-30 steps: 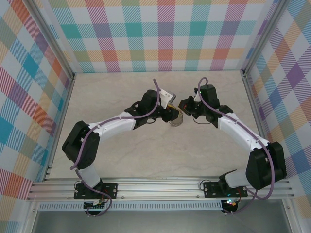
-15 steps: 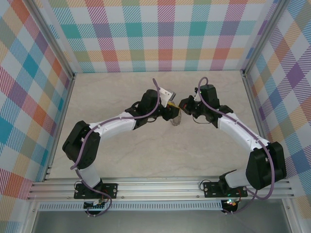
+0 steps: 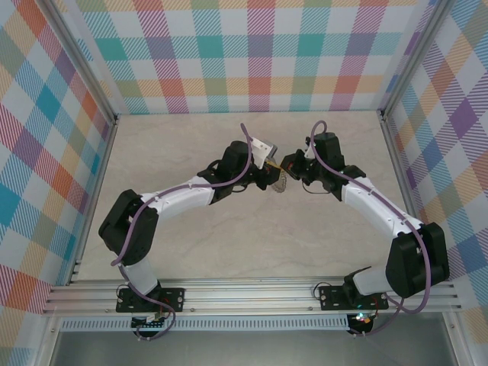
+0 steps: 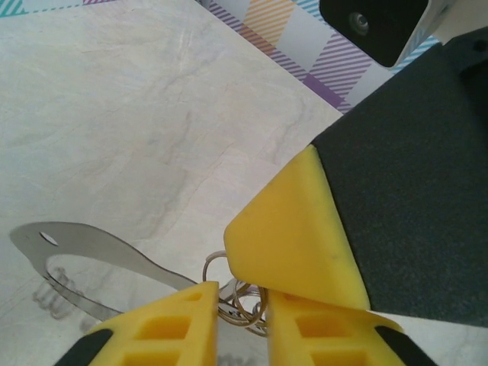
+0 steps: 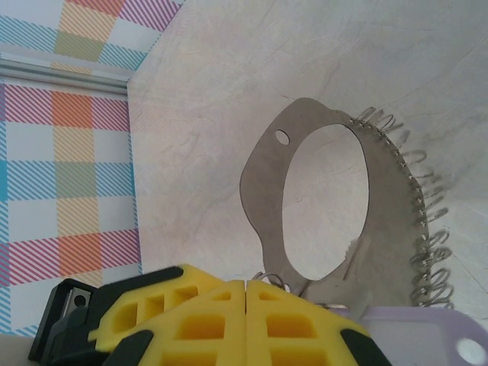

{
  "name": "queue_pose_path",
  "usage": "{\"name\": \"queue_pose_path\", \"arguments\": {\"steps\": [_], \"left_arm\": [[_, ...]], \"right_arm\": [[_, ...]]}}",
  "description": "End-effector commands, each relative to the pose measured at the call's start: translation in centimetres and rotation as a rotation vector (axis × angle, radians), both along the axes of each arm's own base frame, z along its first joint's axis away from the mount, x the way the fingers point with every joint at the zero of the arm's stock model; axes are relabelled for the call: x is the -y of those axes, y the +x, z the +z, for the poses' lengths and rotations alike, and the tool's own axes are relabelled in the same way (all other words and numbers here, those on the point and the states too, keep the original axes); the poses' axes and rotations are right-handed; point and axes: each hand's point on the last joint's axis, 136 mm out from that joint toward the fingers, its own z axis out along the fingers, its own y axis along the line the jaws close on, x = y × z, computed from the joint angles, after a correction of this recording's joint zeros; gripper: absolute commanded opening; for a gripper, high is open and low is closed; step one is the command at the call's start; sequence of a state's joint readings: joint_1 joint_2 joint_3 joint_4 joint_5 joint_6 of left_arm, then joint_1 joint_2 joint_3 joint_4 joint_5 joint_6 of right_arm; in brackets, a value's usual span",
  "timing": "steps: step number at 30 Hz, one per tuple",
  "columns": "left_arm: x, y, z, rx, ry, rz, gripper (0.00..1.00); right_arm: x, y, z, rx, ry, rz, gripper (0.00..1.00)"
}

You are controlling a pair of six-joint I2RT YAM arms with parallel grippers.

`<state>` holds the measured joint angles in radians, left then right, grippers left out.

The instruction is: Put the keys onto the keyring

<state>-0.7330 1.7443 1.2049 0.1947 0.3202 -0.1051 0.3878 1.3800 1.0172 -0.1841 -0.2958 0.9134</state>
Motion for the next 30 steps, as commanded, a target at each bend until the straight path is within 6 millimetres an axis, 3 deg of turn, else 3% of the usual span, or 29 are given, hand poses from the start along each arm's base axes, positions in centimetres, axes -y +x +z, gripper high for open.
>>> {"name": "queue_pose_path", "arguments": {"steps": [1,6,15,16,20,22,26,30], "left_arm": [[0.8,0.4,1.4,0.050,-0.033,-0.008,0.12],[1.0,0.2,1.5,0.051,-0.033,-0.027,0.00],[1.1,-0.4,1.5,0.046,-0.036,-0.058,0.00],[1.1,-0.5,1.5,0.047,-0.037,-0.062,0.00],[1.2,-1.0,1.9,0.055,-0.041,-0.086,0.00],[1.1,-1.3,2.3,0.062,-0.039,-0.100,0.00],[0.9,-1.6,3.2,0.077,-0.038,-0.124,0.00],[0.7,-2.2,4.2,0.075,-0.052,-0.172,0.00]], "right_arm": [[-1.2,0.3,2.0,0.032,0.044,0.029,0.00],[-1.3,0.5,2.2,0.035,0.044,0.028,0.00],[-1.3,1.7,3.7,0.070,0.050,0.008,0.00],[-1.1,2.0,4.1,0.080,0.052,0.003,0.02],[0.5,3.4,6.9,0.148,0.052,-0.043,0.36],[1.9,3.8,8.3,0.185,0.036,-0.078,0.46],[4.4,3.9,9.8,0.230,0.008,-0.122,0.51],[6.5,3.5,9.1,0.254,-0.019,-0.139,0.51]]}}
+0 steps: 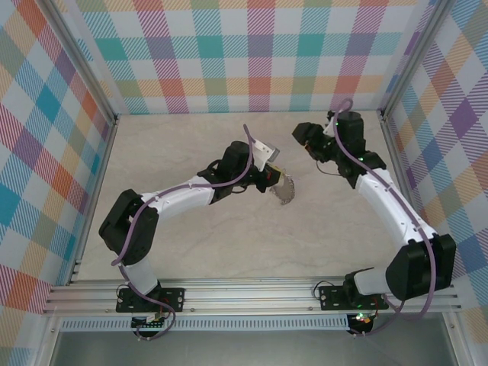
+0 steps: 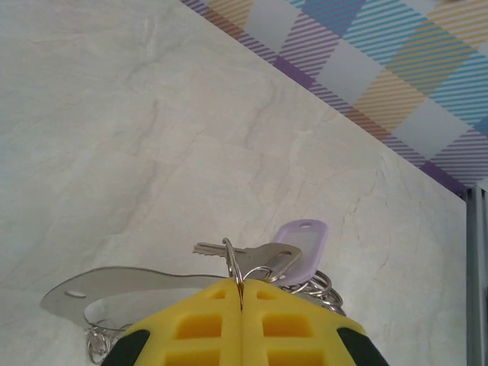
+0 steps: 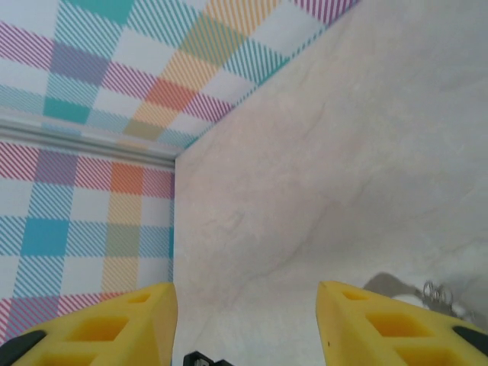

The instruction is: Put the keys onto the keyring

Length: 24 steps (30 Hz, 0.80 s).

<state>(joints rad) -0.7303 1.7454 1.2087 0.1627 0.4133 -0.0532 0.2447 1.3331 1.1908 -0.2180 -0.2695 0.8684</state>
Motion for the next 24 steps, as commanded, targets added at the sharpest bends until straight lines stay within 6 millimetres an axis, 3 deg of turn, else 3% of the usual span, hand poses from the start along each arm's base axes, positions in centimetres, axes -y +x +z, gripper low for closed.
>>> {"name": "queue_pose_path", "arguments": {"steps": [1,4,8,16,24], "left_arm": [[0.1,-0.9,4.9,0.075,-0.071,-0.088,0.00],[-0.2,-1.3,6.0,0.064,-0.089,-0.136,0.00],[-0.7,-1.7,7.9,0.060,-0.114,-0.184,0.00],[-1.4,-2.9,11.4,0.059,-0.143,-0.297,0.00],[-1.7,-3.7,13.3,0.044,-0.167,-0.379,0.00]], "right_arm": [[1.5,-0.6,-0.1,0.061,-0.049,0.005,0.51],[2.0,-1.0,-0.4,0.142,-0.093,0.045,0.50],[0.9,-1.9,-0.2,0.307,-0.135,0.184,0.47],[-1.0,-4.4,0.7,0.530,-0.038,0.455,0.45],[-2.6,-6.3,2.2,0.632,0.049,0.647,0.41]]}}
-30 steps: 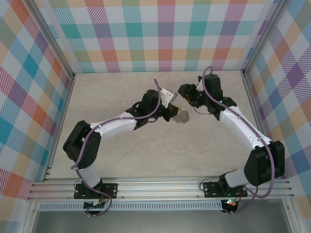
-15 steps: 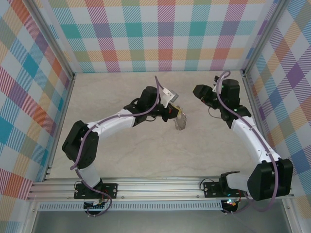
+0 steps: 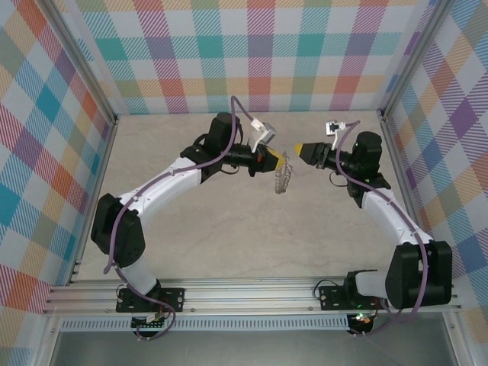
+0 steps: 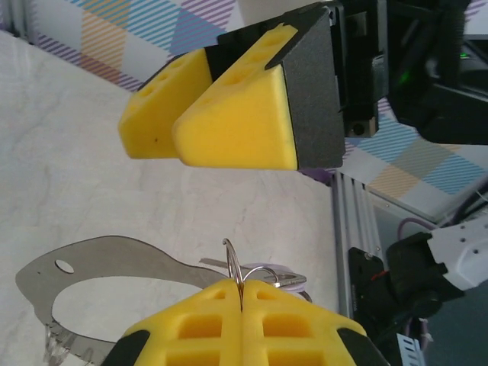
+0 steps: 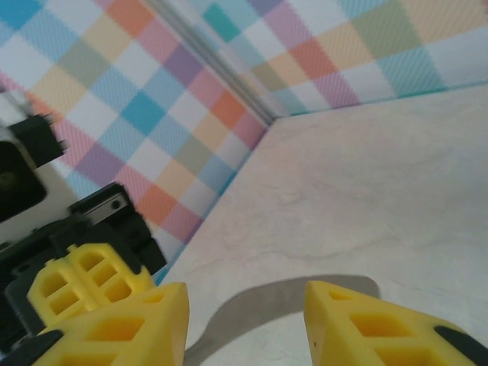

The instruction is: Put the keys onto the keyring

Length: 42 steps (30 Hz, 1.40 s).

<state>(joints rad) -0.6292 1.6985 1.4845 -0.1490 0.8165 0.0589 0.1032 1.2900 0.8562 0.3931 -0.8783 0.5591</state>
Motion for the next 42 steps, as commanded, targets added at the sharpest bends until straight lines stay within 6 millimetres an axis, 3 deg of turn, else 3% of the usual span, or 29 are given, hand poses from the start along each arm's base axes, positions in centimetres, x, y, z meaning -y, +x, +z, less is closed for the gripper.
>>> {"name": "queue_pose_path", "arguments": {"steps": [1,4,16,37,42], "left_arm": [[-0.6,-1.4,3.3,0.035,-0.057,-0.086,0.00],[-0.6,-1.7,4.0,0.027,-0.069,-0.115,0.00],[-0.6,-2.8,5.4,0.007,-0.094,-0.191,0.00],[-0.3,-2.7,5.8,-0.004,-0.110,-0.205,0.00],[-0.3,-2.6,5.8,-0.003,-0.110,-0.203,0.00]], "right_arm": [[-1.0,-1.9,2.0,0.126,0.030,0.156,0.40],[-1.1,-2.6,2.4,0.139,0.033,0.185,0.36],[-1.5,-5.3,4.1,0.178,0.044,0.293,0.38],[-3.0,-6.2,4.3,0.202,0.052,0.384,0.33],[-3.1,-6.3,3.9,0.192,0.050,0.389,0.23]]}}
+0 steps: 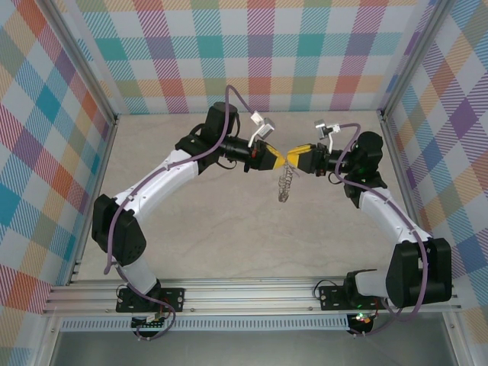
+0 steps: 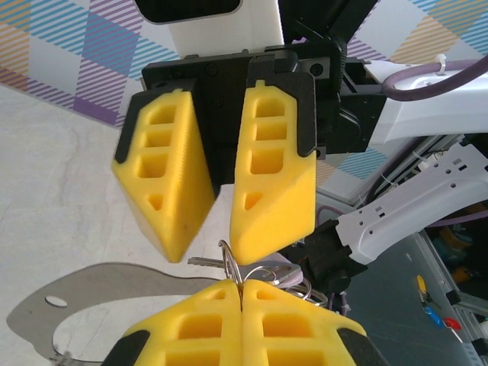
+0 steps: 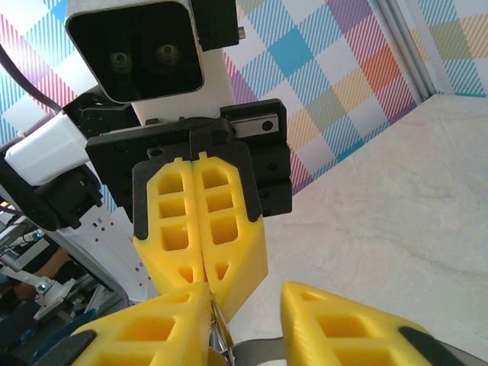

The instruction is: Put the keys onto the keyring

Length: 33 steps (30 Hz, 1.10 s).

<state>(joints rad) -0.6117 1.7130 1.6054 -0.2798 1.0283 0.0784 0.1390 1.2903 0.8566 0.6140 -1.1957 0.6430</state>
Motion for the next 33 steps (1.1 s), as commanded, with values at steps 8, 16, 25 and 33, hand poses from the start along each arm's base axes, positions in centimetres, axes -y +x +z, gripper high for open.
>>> {"name": "queue_pose_path", "arguments": {"steps": [8,16,25,33], "left_arm": [[-0.1,0.1,2.4,0.051,-0.054,-0.021,0.00],[-0.5,1.1,3.2,0.083,-0.050,0.060,0.06],[-6.2,5.7,6.5,0.132,-0.186,0.521,0.69],[-6.4,5.2,7.5,0.040,-0.292,0.538,0.76]], "right_arm": [[-0.2,-0.7,0.6,0.072,-0.002,0.026,0.00],[0.3,0.2,0.8,0.068,-0.006,-0.068,0.00],[1.4,0.7,4.3,0.161,0.034,-0.205,0.00],[1.8,-1.0,7.8,0.248,0.117,-0.222,0.00]]}}
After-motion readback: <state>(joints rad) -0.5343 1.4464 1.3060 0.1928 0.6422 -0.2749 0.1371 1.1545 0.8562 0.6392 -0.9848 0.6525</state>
